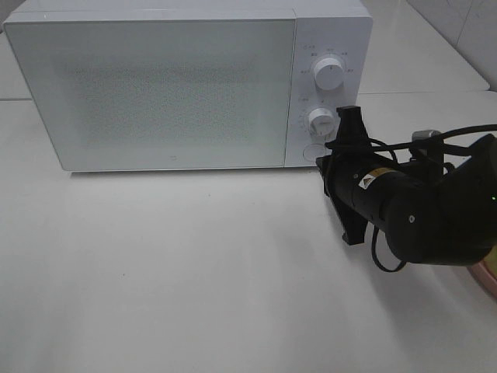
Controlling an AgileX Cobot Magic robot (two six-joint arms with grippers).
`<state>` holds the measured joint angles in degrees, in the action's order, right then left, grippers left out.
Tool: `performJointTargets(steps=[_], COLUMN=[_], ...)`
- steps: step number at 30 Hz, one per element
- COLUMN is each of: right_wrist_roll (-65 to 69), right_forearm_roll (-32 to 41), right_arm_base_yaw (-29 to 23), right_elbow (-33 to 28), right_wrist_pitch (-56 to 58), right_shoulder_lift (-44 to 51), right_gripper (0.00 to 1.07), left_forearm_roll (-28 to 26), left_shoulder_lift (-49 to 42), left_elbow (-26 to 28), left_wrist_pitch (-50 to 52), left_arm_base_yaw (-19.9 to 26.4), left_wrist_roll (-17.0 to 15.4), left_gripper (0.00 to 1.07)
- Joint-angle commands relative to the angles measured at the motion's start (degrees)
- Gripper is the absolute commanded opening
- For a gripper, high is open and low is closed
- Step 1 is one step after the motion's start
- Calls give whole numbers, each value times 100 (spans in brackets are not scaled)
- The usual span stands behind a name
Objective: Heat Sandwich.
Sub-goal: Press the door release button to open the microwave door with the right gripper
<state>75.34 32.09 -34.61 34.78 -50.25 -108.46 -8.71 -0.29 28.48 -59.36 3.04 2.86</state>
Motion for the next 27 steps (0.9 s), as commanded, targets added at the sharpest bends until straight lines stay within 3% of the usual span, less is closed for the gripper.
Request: performJointTargets(steps=[1, 27], right_wrist_roll=[235, 596], right_forearm_roll=[-275, -934], right_arm_base_yaw=[172, 670], right_elbow=[206, 1180], right_wrist_pitch=[6, 275], right_shoulder_lift=[-178, -1100], right_gripper=[2, 2], left_forearm_roll=[-29, -29], left_shoulder_lift=[-149, -149], left_elbow=[-29, -29], left_wrist_pitch=[74, 74], left_arm_base_yaw=[6, 6], left_wrist_roll=[-34, -34], left_gripper=[103, 103])
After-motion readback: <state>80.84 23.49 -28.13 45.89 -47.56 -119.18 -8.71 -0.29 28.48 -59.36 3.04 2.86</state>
